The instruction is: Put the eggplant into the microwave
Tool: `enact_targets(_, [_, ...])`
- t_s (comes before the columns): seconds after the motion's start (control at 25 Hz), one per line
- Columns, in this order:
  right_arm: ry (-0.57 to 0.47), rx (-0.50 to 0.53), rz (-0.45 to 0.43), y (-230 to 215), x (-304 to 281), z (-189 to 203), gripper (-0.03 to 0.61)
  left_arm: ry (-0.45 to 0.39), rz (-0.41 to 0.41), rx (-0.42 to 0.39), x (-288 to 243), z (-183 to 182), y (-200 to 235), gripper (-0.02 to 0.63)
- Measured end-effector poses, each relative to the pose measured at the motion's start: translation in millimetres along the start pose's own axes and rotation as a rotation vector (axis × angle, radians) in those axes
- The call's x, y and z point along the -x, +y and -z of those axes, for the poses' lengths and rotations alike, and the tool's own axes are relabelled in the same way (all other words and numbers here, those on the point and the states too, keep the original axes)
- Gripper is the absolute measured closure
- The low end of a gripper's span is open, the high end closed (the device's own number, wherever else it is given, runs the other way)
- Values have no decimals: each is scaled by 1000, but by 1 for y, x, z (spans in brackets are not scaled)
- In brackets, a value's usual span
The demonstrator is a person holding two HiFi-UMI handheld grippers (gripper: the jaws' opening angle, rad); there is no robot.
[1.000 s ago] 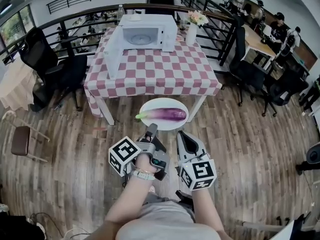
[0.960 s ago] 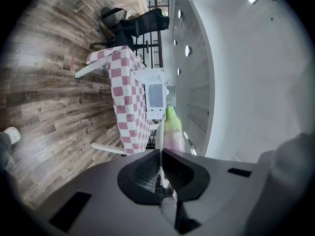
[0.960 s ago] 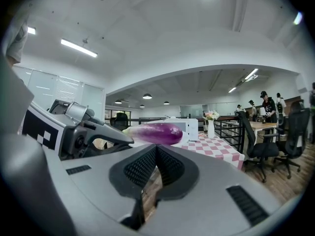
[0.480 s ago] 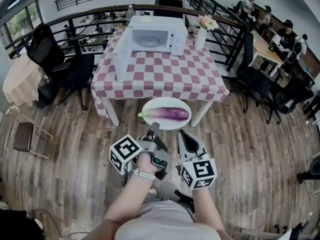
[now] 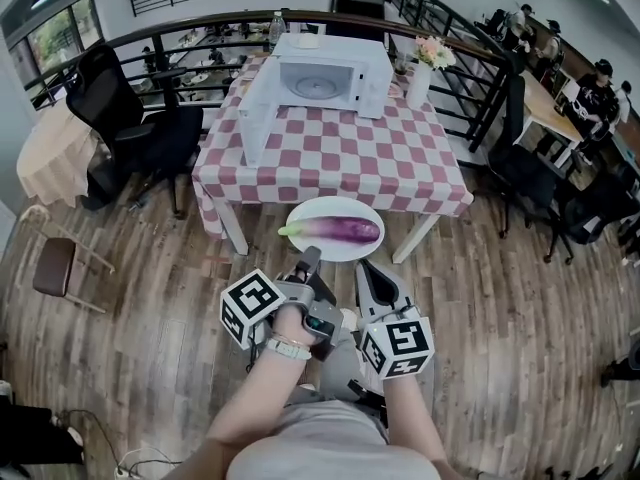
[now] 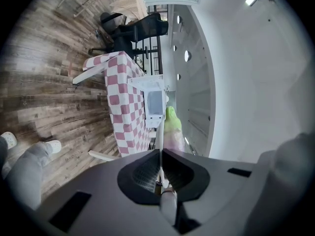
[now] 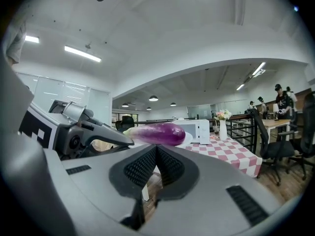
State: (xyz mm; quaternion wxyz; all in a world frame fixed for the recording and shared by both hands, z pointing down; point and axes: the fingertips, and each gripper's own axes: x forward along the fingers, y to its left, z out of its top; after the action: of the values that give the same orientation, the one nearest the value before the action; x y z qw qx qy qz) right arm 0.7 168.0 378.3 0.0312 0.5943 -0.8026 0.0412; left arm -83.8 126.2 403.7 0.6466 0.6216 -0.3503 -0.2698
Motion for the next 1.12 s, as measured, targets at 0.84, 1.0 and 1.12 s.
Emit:
enact_targets(0.84, [3, -39, -95, -76, -123, -2, 555, -143, 5, 41, -122, -63, -4, 597])
enact_targets(1.0, [-1, -39, -110, -94, -152, -6, 555, -151, 6, 35, -151, -74, -6, 597])
enact_targets(1.12, [5, -41, -121, -105, -174, -6, 555, -153, 3, 38, -172, -81, -7, 597])
